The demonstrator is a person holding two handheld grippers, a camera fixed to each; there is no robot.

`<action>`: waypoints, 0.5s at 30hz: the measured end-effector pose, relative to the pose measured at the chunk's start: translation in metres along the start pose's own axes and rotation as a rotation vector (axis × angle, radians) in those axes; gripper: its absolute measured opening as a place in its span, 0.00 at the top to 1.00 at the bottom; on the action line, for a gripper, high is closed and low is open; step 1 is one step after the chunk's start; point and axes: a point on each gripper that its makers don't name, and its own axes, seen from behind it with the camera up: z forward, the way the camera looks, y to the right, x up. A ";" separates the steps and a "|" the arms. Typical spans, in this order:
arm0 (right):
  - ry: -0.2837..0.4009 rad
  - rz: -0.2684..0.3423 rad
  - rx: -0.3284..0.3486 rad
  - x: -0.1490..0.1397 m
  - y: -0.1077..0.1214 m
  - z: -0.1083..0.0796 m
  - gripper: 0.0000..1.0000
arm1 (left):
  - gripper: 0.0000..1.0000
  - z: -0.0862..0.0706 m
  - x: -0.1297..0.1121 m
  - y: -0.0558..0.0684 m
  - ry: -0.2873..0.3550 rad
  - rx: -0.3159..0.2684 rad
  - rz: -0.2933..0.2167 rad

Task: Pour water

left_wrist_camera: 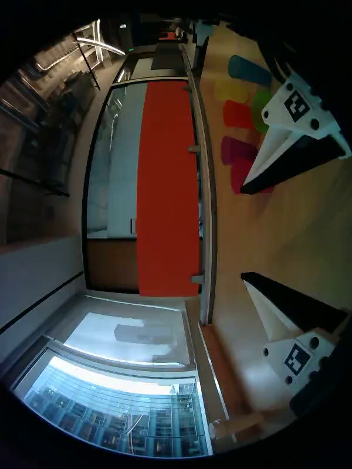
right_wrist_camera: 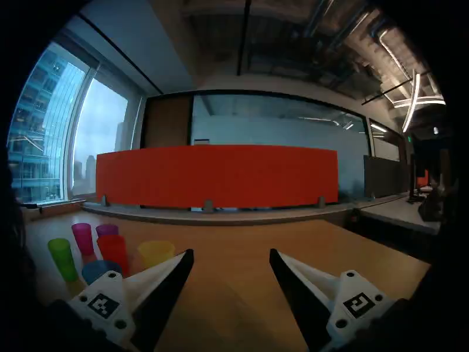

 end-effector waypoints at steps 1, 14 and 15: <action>0.000 0.000 0.000 0.000 0.000 0.000 0.00 | 0.01 0.000 0.000 0.000 0.000 0.000 0.000; 0.000 0.000 0.000 0.000 0.000 0.000 0.00 | 0.01 -0.001 0.000 0.000 0.000 0.000 0.000; 0.000 0.000 0.000 0.000 0.000 0.000 0.00 | 0.01 -0.001 0.000 0.000 0.000 0.000 0.000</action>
